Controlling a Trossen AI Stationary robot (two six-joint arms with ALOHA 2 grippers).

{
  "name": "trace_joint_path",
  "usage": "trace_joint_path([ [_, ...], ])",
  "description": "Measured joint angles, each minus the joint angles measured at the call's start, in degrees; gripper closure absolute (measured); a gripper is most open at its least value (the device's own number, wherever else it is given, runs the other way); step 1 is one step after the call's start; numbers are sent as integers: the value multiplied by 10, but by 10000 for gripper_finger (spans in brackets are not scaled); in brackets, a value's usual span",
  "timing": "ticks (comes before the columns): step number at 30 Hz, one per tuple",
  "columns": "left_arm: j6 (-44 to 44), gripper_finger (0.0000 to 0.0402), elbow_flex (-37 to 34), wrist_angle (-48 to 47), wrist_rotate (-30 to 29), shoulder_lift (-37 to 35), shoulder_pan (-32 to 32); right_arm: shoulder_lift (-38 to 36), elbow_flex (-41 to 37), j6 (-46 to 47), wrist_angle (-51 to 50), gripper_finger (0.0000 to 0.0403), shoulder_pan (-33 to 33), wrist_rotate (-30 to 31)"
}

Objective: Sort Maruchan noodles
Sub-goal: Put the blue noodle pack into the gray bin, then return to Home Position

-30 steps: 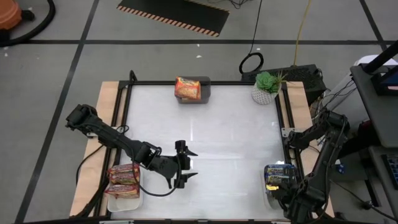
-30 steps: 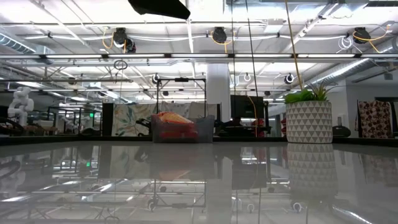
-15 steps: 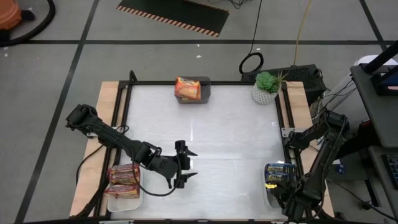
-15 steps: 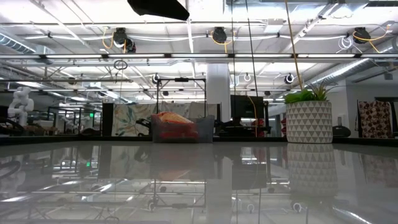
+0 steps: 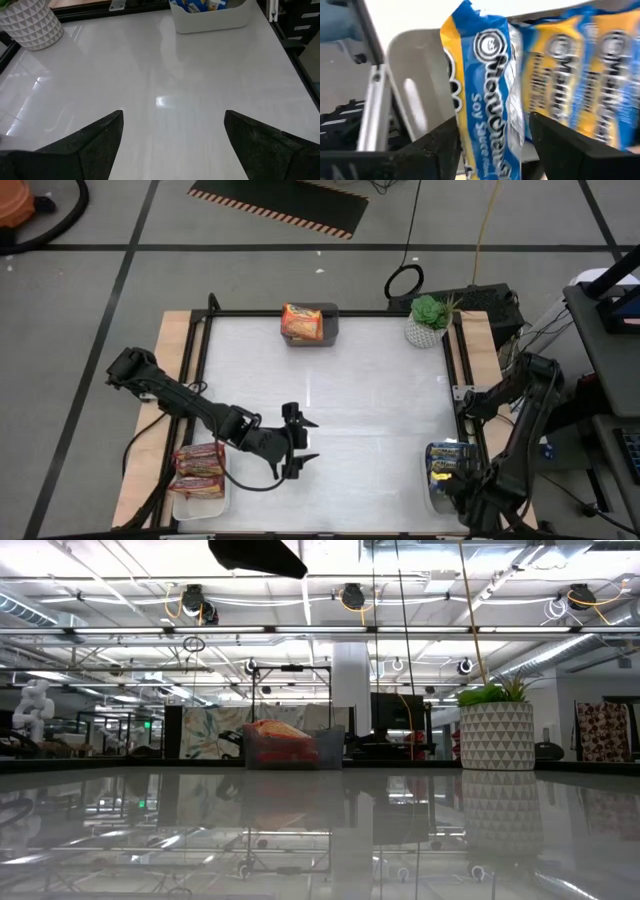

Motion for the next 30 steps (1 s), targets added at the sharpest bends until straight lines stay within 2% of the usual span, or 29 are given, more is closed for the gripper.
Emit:
trace_joint_path([
  [7, -5, 50, 0, 0, 5, 0, 2, -35, 1, 1, -93, 190, -1, 39],
  [17, -5, 50, 0, 0, 14, 0, 2, -52, 1, -3, -123, 190, -1, 61],
  [20, -5, 50, 0, 0, 14, 0, 2, -52, 1, -6, -131, 190, -1, 95],
  [23, -5, 50, 0, 2, 13, 0, 2, -52, 1, -14, -128, 190, -1, 200],
  [27, 11, 50, -1, 41, -8, 0, 2, -52, -15, -14, -99, 190, -2, 429],
  [30, 38, 50, -1, 73, -19, 0, 2, -52, -35, -15, -78, 190, -3, 573],
])
